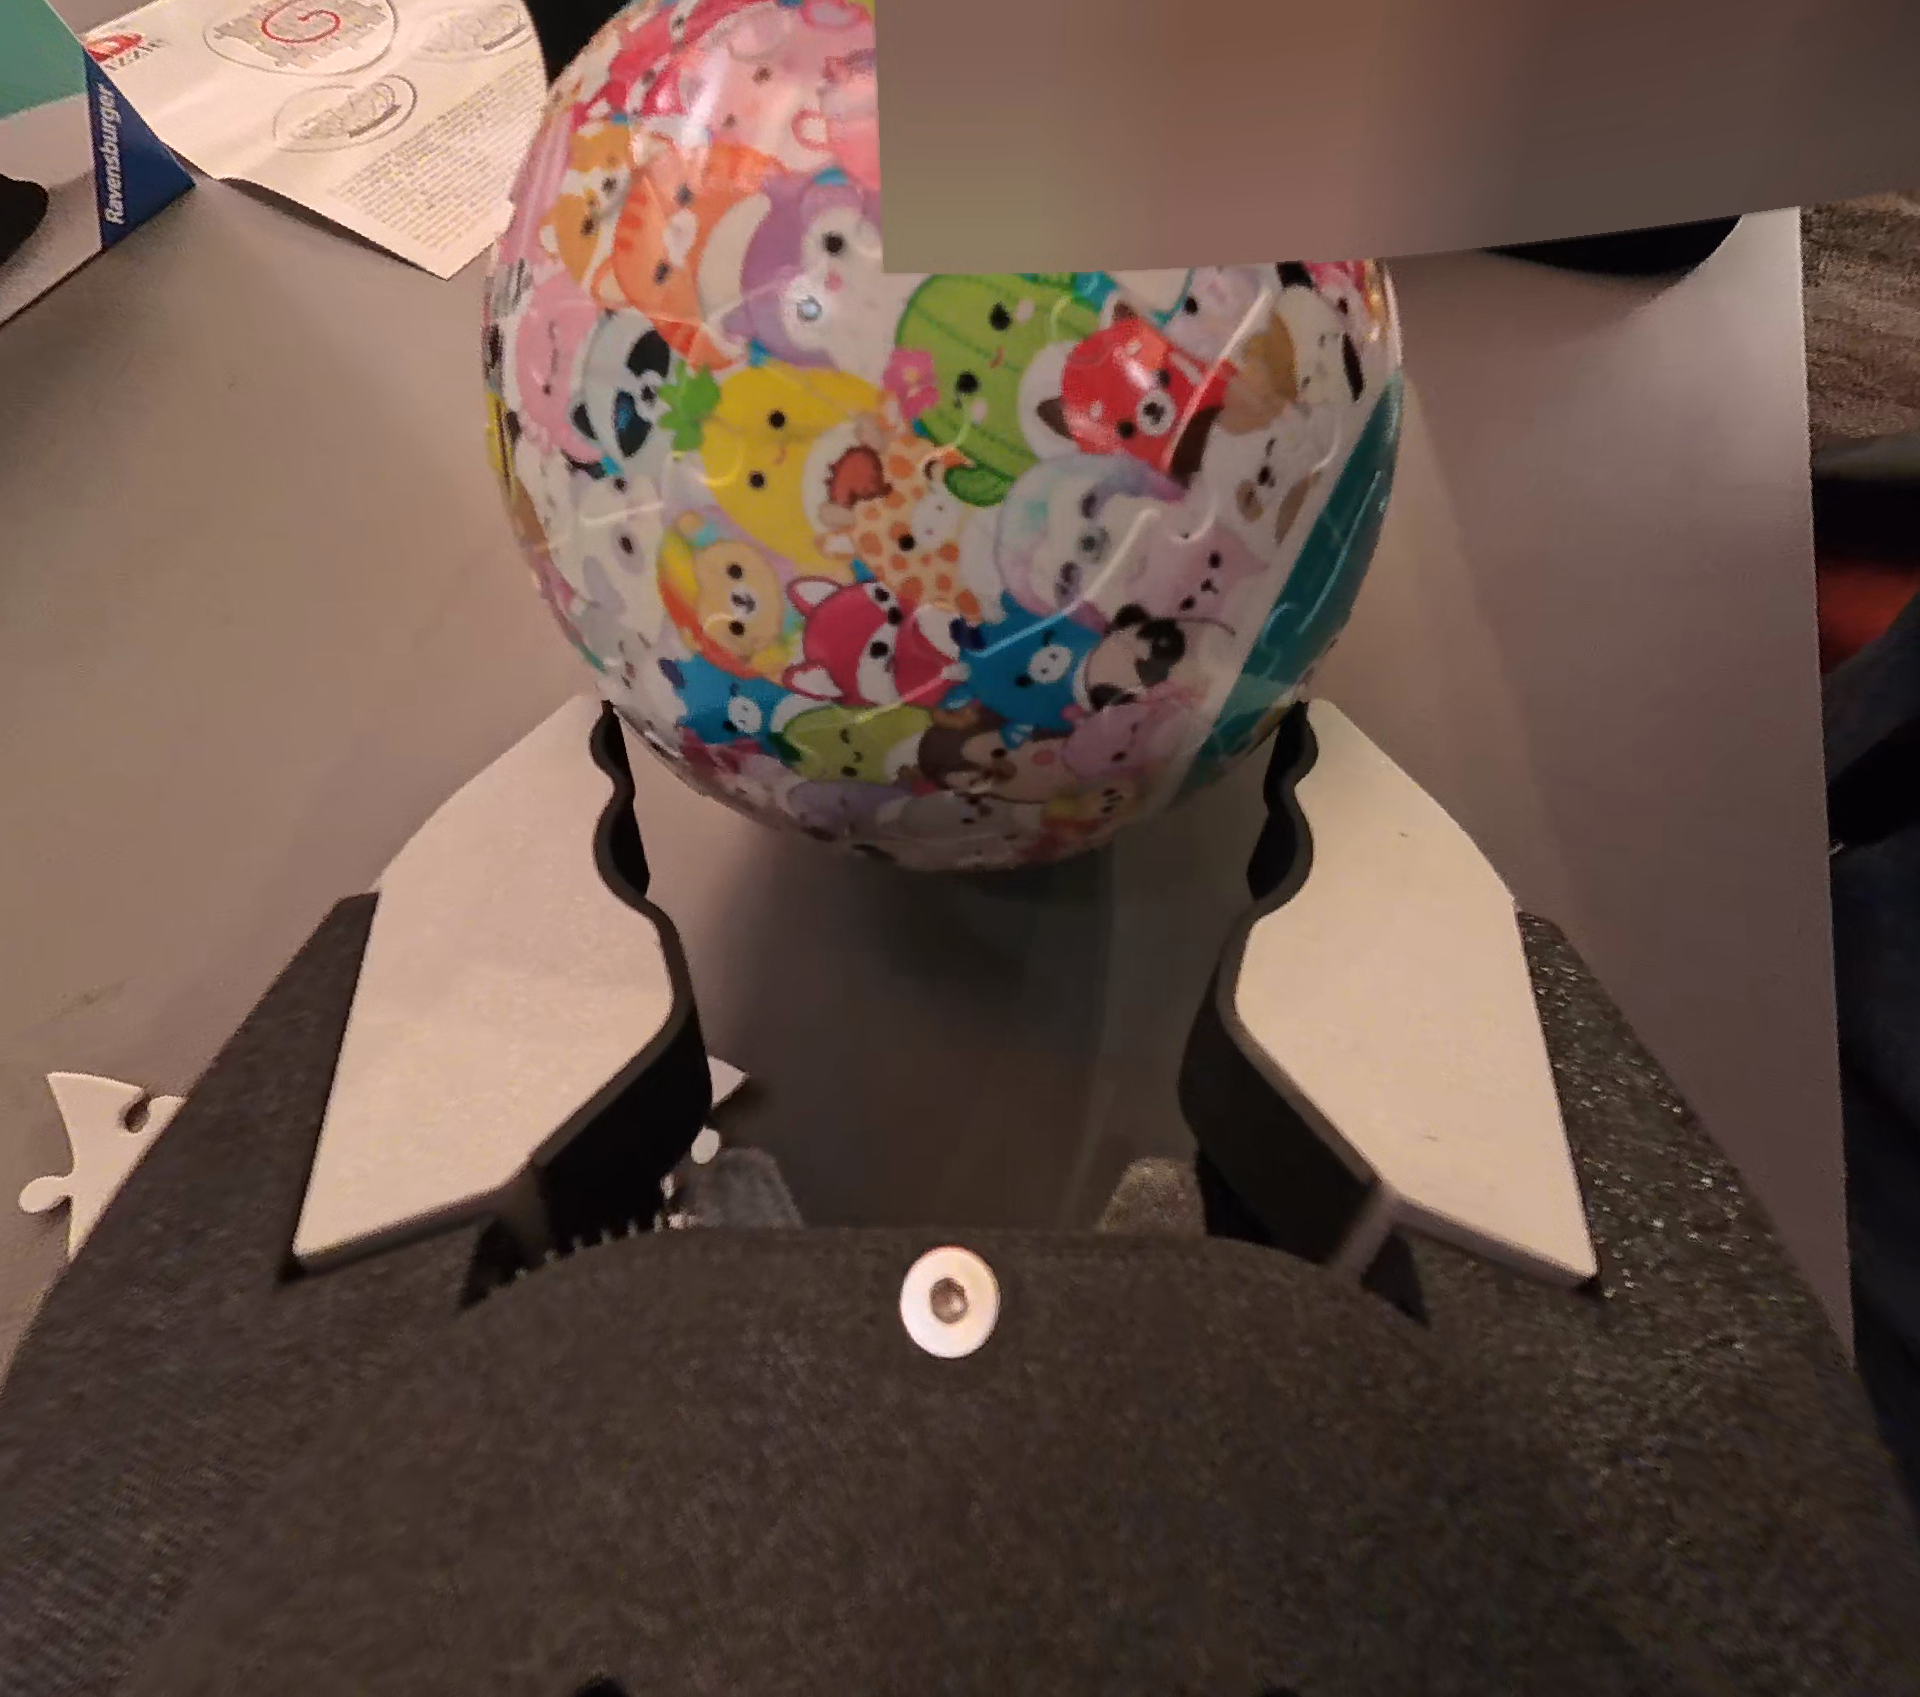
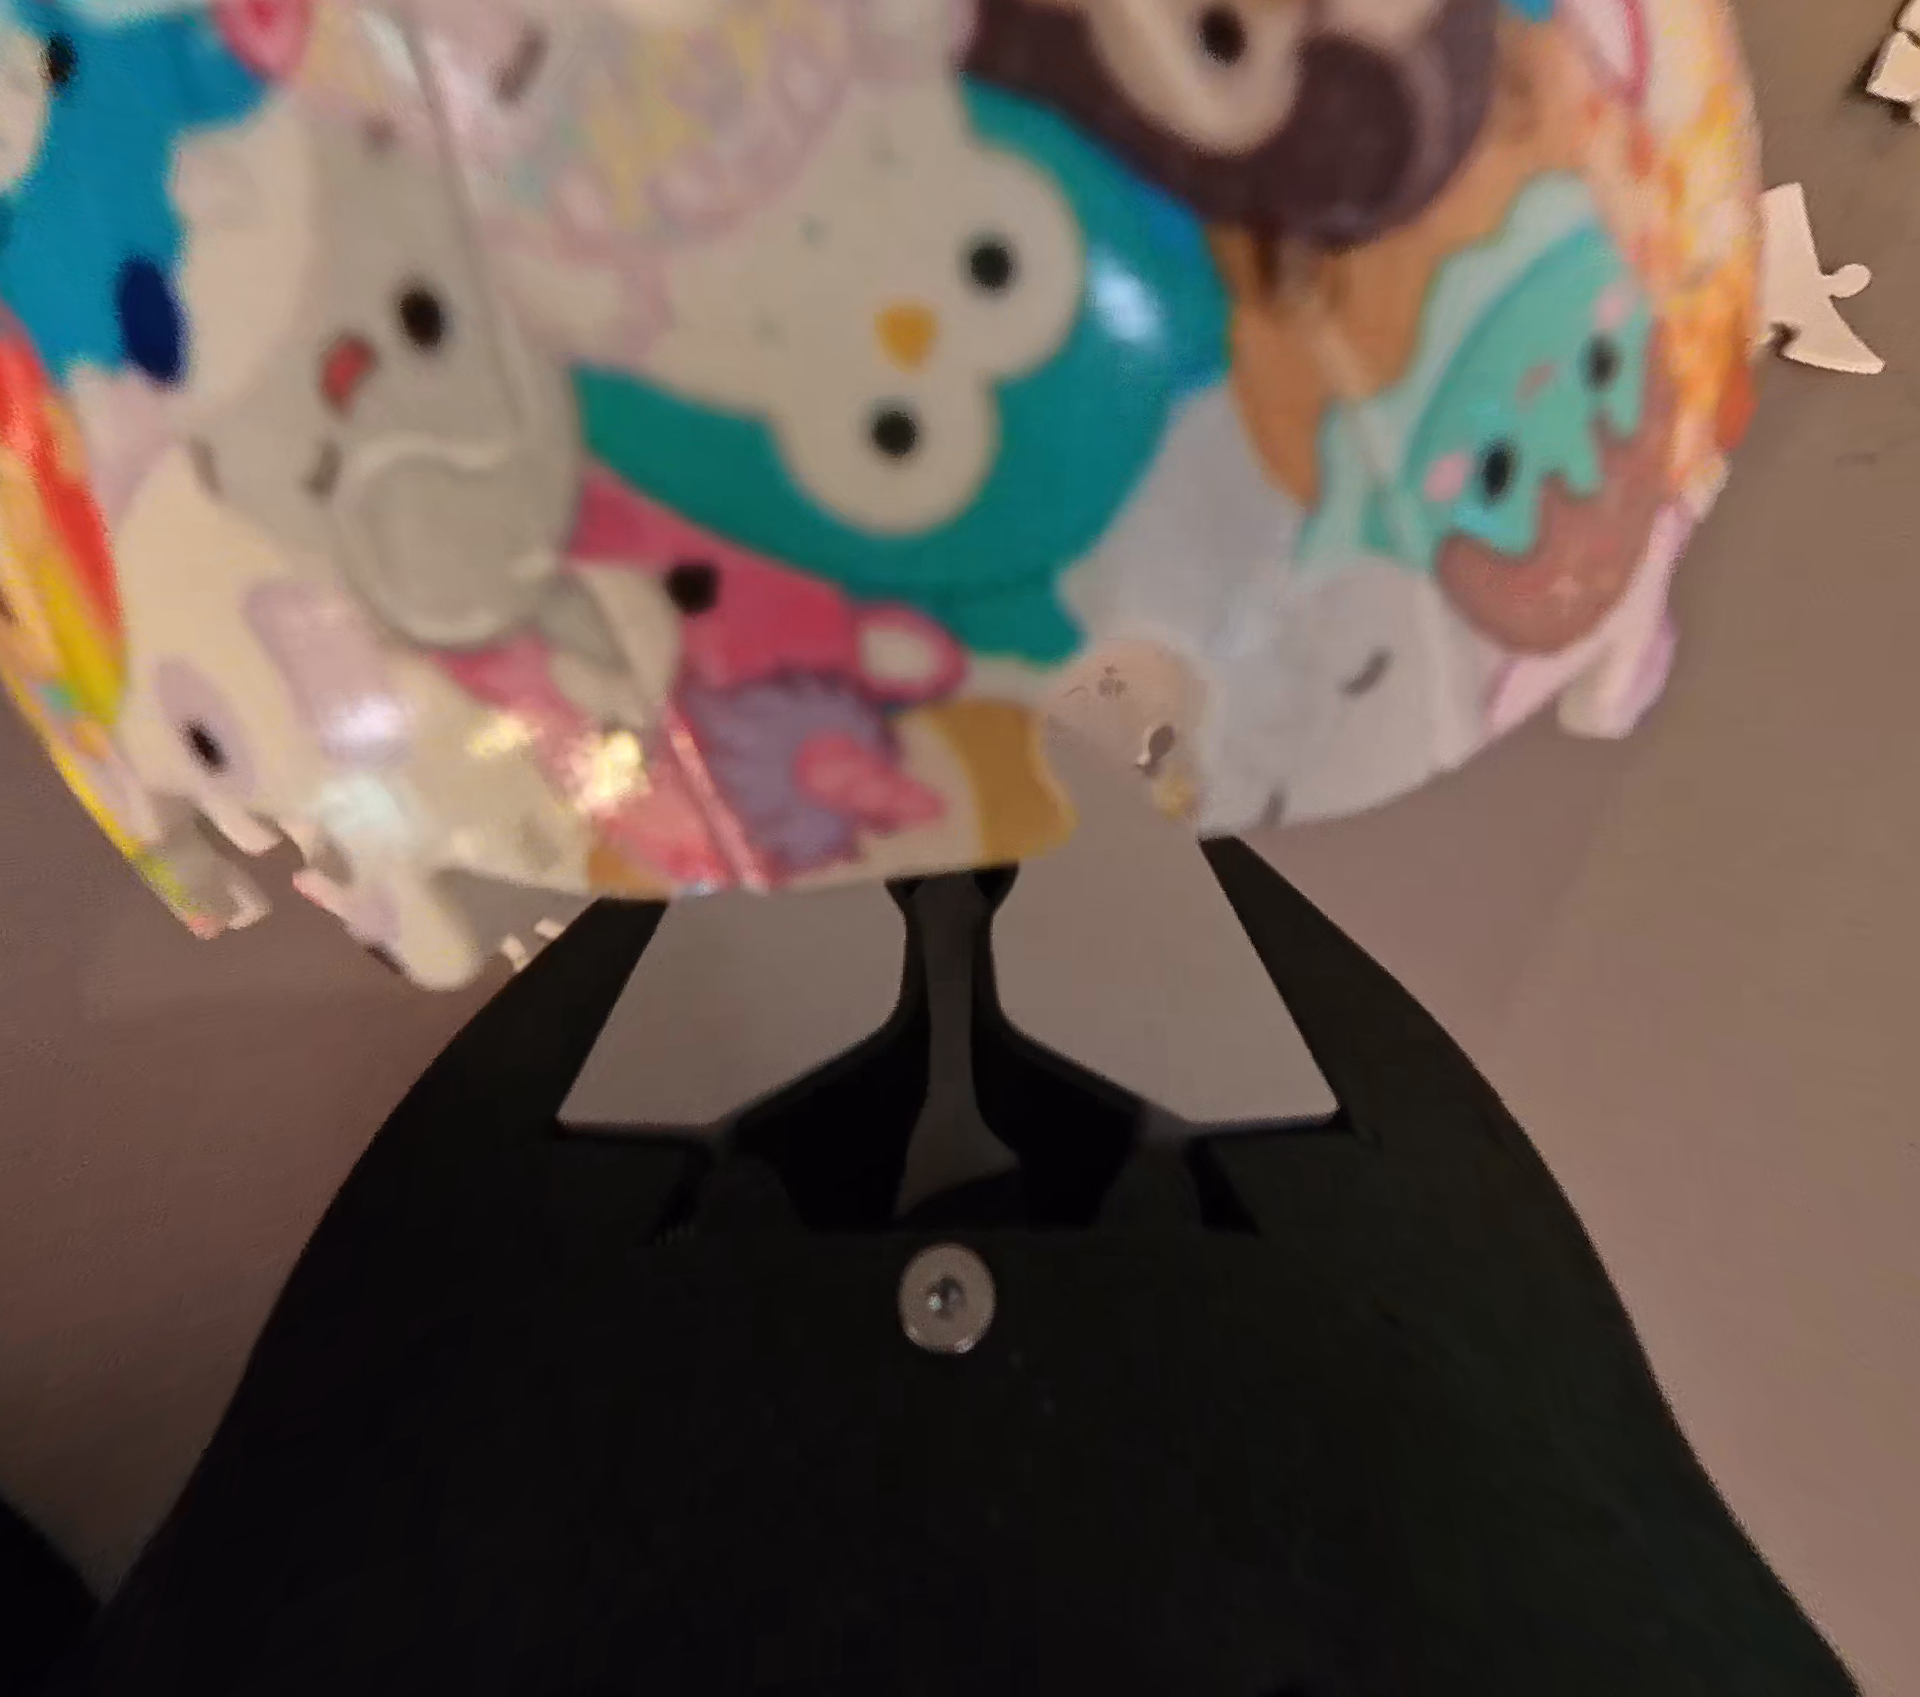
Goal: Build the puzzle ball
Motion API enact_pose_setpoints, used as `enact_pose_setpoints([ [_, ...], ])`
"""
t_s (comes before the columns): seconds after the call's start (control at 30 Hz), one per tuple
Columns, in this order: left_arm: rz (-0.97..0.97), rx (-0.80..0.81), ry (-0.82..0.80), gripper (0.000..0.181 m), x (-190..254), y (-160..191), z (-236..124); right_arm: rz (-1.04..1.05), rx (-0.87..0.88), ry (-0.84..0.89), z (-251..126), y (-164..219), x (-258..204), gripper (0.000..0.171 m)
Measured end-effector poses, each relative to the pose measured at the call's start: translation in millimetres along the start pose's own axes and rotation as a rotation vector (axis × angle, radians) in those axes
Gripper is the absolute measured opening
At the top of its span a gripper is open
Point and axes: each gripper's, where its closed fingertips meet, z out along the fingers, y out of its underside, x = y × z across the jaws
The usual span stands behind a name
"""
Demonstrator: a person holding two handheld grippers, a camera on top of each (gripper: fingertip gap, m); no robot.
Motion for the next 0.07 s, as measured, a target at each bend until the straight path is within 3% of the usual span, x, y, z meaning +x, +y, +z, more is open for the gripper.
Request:
enact_pose_setpoints([
  [0.07,-0.003,0.004,-0.003,0.115,0.2,-0.5,0.1,-0.005,0.0,0.007,0.0,-0.1,-0.1,0.003],
])
